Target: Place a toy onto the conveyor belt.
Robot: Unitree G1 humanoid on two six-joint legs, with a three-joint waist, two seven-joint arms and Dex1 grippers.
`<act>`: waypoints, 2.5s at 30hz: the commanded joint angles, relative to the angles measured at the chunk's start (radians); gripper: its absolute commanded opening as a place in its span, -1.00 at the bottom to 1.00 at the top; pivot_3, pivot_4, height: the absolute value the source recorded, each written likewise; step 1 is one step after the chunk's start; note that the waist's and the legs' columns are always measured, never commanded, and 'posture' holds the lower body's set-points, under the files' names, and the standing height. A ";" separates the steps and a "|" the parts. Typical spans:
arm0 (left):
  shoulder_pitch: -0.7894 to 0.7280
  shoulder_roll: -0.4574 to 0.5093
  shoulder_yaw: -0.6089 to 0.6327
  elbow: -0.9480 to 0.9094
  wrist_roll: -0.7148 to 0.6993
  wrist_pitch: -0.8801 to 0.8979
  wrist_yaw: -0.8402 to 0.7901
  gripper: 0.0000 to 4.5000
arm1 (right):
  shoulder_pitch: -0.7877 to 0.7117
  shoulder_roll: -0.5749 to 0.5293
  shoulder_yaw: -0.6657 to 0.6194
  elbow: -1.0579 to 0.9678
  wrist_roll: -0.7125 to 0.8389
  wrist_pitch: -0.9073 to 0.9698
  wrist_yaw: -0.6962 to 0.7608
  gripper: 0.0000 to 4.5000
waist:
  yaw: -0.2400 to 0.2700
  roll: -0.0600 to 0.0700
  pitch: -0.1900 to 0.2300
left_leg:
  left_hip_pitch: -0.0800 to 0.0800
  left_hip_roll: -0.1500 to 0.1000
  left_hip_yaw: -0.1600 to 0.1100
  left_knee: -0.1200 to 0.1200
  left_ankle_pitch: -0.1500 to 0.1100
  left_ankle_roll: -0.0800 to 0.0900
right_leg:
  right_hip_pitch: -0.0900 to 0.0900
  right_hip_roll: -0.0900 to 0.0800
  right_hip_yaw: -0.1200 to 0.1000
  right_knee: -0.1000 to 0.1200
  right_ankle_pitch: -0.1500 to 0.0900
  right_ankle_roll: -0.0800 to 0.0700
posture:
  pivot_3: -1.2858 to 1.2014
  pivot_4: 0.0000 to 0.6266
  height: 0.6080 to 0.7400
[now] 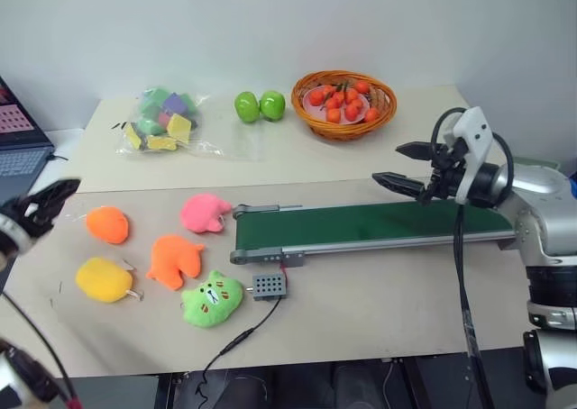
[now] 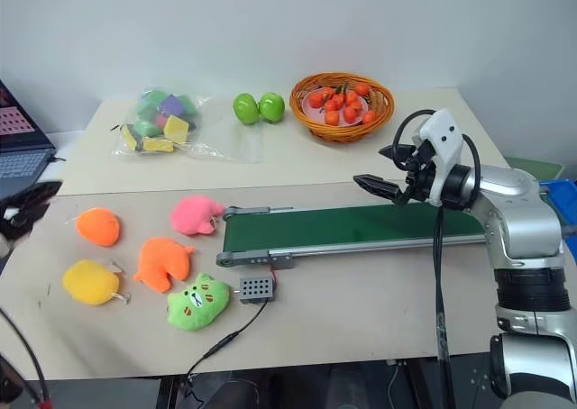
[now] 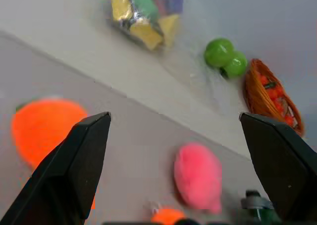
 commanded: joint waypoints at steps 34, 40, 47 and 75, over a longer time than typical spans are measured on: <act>0.196 -0.124 0.035 0.460 -0.084 -0.026 -0.159 0.97 | -0.117 -0.093 0.002 0.074 -0.067 -0.053 0.107 1.00 | 0.022 0.000 -0.002 | 0.017 0.017 0.020 -0.014 -0.006 -0.007 | -0.001 0.013 0.003 0.000 0.000 -0.015 | 0.03 -0.52 1.00; 0.158 -0.133 0.017 0.469 -0.092 -0.047 -0.152 0.54 | -0.106 -0.103 0.000 0.057 -0.073 -0.045 0.098 1.00 | 0.026 0.001 -0.002 | 0.019 0.017 0.021 -0.014 -0.006 -0.008 | -0.001 0.012 0.004 0.000 0.000 -0.015 | 0.03 -0.52 1.00; 0.135 -0.109 0.055 0.462 -0.134 -0.042 -0.123 -0.64 | -0.101 -0.092 0.005 0.056 -0.079 -0.050 0.086 1.00 | 0.025 0.001 -0.002 | 0.018 0.017 0.021 -0.014 -0.006 -0.007 | -0.001 0.012 0.003 0.001 0.000 -0.015 | 0.03 -0.52 1.00; -0.236 -0.077 -0.920 -0.793 0.253 -0.458 -0.101 -0.64 | -0.104 -0.028 0.008 0.091 -0.106 -0.095 0.067 1.00 | 0.009 0.000 -0.002 | 0.015 0.019 0.024 -0.015 -0.007 -0.006 | 0.001 0.012 0.003 -0.011 0.005 -0.015 | 0.03 -0.52 1.00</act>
